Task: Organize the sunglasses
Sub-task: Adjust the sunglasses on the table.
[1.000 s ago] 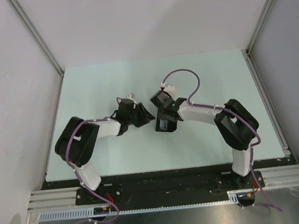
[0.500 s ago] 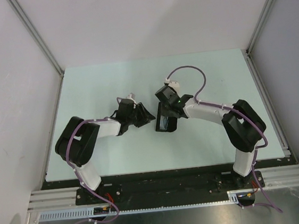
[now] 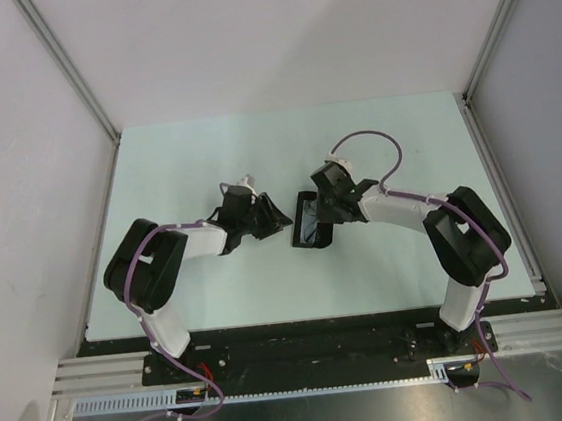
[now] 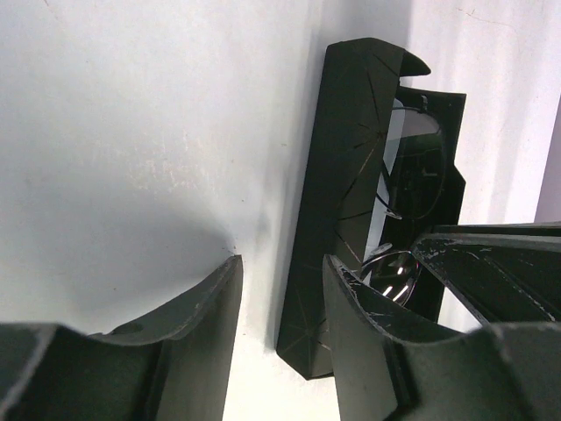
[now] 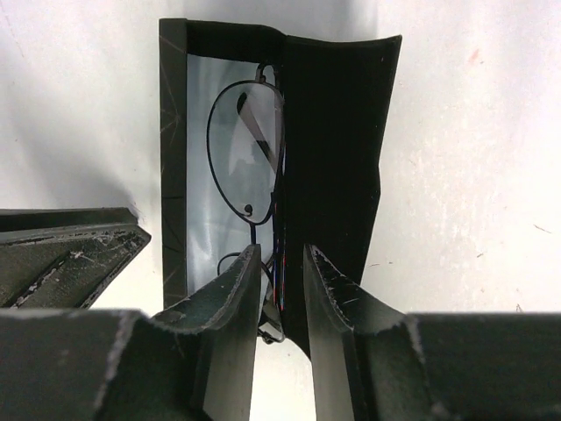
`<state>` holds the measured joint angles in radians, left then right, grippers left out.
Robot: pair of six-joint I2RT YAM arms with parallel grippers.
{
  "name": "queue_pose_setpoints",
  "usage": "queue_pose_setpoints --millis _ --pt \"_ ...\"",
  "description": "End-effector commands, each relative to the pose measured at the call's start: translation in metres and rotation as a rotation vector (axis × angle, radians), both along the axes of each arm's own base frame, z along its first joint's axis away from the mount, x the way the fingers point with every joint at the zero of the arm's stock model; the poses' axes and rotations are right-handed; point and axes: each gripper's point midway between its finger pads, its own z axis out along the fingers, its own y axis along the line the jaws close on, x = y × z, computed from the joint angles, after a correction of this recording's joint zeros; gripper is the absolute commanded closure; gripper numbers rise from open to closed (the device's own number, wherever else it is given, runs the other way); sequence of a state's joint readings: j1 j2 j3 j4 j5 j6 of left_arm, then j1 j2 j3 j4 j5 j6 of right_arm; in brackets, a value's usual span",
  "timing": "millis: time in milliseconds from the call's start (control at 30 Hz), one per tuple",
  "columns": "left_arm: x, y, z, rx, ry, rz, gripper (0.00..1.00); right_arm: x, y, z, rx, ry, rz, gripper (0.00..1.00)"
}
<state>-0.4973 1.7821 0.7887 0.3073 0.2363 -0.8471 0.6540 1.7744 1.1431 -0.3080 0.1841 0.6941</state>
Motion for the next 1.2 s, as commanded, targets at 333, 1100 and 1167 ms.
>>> queue_pose_setpoints --millis 333,1100,1167 --pt "-0.017 0.008 -0.026 0.062 0.079 -0.015 0.52 0.006 0.008 0.022 0.221 -0.078 0.047 0.73" --pt "-0.019 0.008 -0.029 0.06 0.088 -0.024 0.52 0.005 0.013 0.02 0.301 -0.049 0.066 0.77" --pt "-0.02 0.008 -0.03 0.064 0.091 -0.026 0.52 0.003 0.015 0.017 0.31 -0.035 0.075 0.76"
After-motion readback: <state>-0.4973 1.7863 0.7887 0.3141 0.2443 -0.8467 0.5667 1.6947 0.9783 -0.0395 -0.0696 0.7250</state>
